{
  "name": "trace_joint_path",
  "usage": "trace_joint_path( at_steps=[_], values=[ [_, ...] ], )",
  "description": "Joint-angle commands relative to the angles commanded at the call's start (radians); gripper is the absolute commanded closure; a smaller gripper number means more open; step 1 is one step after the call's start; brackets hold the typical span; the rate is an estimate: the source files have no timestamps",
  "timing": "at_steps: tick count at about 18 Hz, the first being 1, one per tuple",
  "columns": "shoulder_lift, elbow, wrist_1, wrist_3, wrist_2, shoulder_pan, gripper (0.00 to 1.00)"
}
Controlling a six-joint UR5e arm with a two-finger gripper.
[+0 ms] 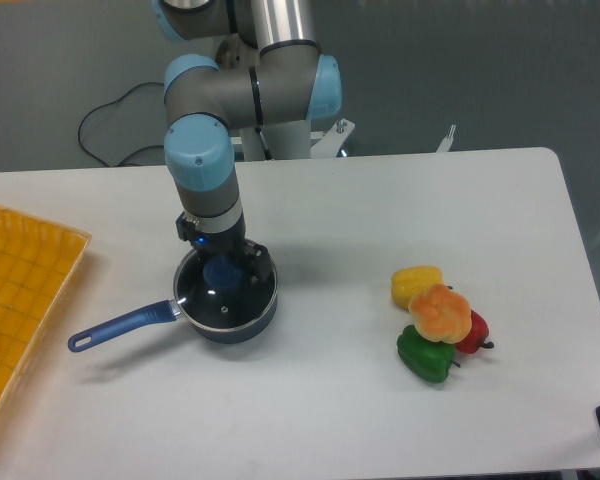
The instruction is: Open the lid
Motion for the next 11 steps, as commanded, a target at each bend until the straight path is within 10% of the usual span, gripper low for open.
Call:
trace_joint_path(
  at_steps=[11],
  values=[
    [-0.015, 0.005, 0.008, -0.002, 0.0, -0.014, 0.03]
  ],
)
